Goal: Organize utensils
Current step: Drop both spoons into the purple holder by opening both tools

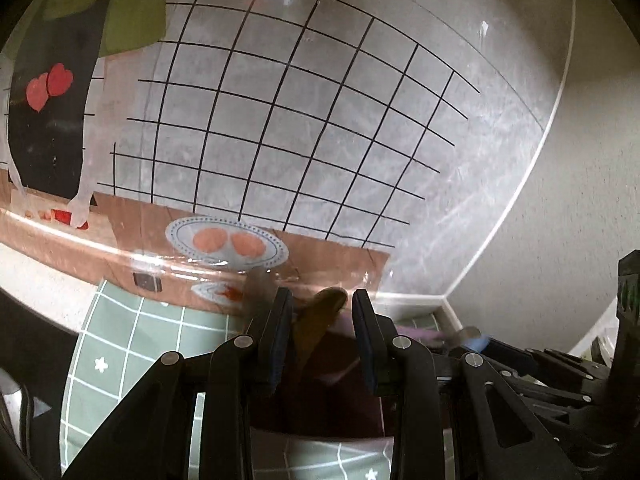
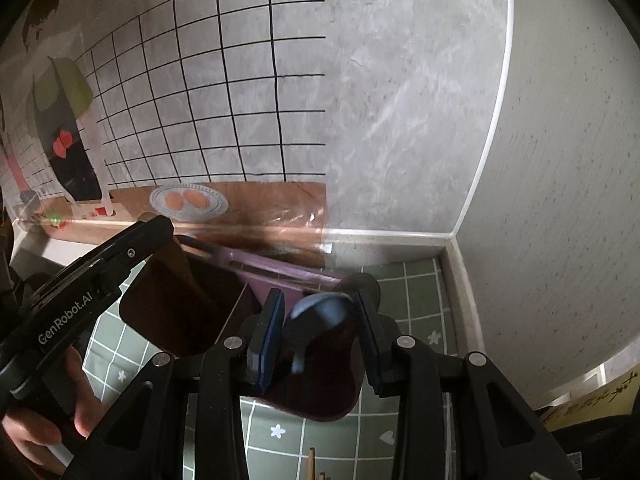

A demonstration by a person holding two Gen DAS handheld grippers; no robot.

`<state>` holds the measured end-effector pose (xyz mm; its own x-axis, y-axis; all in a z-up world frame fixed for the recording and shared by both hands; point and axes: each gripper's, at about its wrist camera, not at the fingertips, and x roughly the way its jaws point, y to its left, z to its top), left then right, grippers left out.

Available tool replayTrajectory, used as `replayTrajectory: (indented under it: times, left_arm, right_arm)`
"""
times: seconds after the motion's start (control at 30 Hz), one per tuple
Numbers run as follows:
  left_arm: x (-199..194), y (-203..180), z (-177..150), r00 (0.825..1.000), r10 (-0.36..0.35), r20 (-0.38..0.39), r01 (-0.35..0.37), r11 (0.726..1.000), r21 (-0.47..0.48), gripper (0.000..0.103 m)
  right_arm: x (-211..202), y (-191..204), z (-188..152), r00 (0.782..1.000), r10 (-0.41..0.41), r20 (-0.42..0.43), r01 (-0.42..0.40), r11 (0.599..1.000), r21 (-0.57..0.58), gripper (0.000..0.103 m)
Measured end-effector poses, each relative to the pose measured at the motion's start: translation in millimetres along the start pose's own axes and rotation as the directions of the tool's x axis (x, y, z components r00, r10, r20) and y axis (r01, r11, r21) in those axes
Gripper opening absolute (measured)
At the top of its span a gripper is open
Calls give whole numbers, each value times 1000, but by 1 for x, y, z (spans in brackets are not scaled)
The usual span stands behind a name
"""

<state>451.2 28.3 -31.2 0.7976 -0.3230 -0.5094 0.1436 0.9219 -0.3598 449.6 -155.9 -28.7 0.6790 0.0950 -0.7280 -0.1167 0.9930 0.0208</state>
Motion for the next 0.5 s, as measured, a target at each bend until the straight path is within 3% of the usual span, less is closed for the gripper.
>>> replayTrajectory:
  times: [0.17, 0.3, 0.5]
  left_arm:
    - [-22, 2, 4, 1000, -13, -22, 13, 1000, -7, 32]
    - [-50, 3, 6, 1000, 15, -24, -15, 1000, 15, 32]
    - [-98, 12, -12, 997, 56, -58, -51, 996, 75, 32]
  right_arm:
    - [-17, 2, -6, 1000, 1, 30, 0, 1000, -24, 34]
    - [-39, -1, -16, 998, -35, 50, 37, 999, -29, 34]
    - [-71, -14, -46, 999, -22, 44, 23, 1000, -18, 34]
